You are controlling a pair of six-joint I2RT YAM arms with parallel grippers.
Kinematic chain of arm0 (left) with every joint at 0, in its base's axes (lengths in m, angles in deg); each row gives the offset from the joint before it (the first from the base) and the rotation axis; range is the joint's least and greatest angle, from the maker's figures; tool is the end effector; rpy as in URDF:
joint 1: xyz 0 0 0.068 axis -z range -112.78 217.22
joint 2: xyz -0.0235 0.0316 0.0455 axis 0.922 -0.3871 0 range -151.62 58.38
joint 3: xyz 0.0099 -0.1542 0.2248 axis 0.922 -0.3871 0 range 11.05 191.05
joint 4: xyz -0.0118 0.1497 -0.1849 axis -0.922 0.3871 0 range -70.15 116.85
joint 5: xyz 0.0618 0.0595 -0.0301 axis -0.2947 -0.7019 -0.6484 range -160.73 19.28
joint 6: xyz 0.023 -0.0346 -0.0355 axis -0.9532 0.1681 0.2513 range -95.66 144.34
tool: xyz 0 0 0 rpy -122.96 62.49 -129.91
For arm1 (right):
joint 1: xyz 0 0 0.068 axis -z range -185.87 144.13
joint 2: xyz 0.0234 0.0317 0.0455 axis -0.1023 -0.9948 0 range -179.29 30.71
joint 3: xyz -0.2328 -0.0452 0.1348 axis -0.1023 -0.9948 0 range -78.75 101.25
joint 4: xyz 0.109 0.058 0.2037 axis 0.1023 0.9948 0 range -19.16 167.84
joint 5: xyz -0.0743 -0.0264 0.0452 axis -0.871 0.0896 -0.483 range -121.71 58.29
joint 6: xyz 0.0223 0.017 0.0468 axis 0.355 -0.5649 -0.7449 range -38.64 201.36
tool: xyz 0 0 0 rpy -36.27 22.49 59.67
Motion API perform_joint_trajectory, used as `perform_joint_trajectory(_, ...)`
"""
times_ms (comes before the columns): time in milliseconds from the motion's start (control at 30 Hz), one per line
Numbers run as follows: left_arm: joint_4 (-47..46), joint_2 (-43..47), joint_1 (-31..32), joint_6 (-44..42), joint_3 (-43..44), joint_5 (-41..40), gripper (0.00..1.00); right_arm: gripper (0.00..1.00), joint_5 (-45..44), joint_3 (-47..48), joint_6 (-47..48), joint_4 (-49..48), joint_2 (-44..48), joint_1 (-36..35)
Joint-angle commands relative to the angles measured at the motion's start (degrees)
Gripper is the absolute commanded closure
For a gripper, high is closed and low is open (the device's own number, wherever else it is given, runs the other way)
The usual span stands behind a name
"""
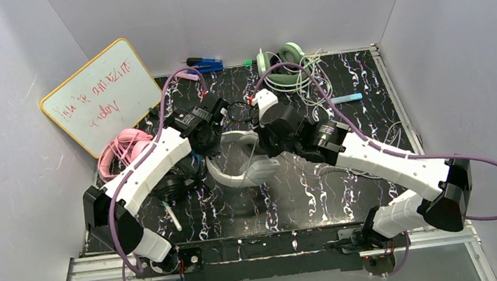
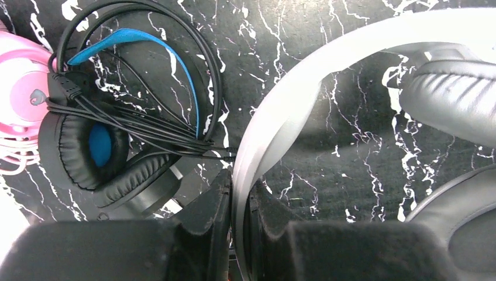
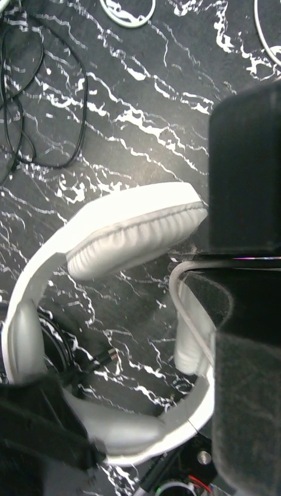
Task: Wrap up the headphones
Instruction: Wrap the headphones cable around the headphones.
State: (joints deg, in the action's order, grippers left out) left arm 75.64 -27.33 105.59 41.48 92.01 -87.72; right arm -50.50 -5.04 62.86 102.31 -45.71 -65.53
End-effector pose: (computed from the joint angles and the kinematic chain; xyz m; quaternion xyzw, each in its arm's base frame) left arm 0.2247 -0.1643 0.3233 0.1392 0.9471 0.0093 0.2891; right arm 0.1467 0.2275 0.3586 -0.2349 0.8431 0.1791 0.4494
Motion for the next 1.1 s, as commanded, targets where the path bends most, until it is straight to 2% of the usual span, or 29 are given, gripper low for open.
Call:
perform_joint_trajectory(0,2.7,4.0,0.3,-1.5,0.0,7.3,1.00,0.88,-1.6,2.4,1.5,-2.9,1.8,5.7)
perform_joint_trajectory(100,3.4,4.7,1.0,-2.3,-1.1,10.8,1.00,0.86,3.3,2.5,2.1,-2.8,1.4,9.2)
perform_joint_trajectory(200,4.8,5.0,3.4,-3.3,-1.8,10.1,1.00,0.85,5.5,3.4,2.4,-2.4,0.5,11.2)
perform_joint_trajectory(467,5.7,3.8,6.2,-3.4,-2.5,10.8,1.00,0.80,7.4,4.9,5.3,-3.4,-0.5,12.0)
perform_joint_trajectory(600,5.6,3.6,7.4,-3.3,-0.8,13.0,1.00,0.86,8.4,4.7,6.3,-2.8,-1.1,12.3)
perform_joint_trajectory(700,5.0,4.7,7.4,-4.2,0.1,16.7,1.00,0.87,9.5,3.5,6.1,-2.5,-1.6,13.5)
perform_joint_trajectory(800,4.3,6.7,7.5,-4.7,0.5,22.5,1.00,0.87,16.6,0.9,4.3,-4.1,-1.4,17.8)
perform_joint_trajectory(900,3.8,8.0,7.5,-4.0,0.7,24.9,1.00,0.85,25.3,-2.5,3.0,-7.6,-0.2,21.1)
perform_joint_trajectory(1067,2.9,10.8,7.5,-3.7,1.1,27.9,1.00,0.84,34.0,-9.4,0.7,-14.7,2.3,25.3)
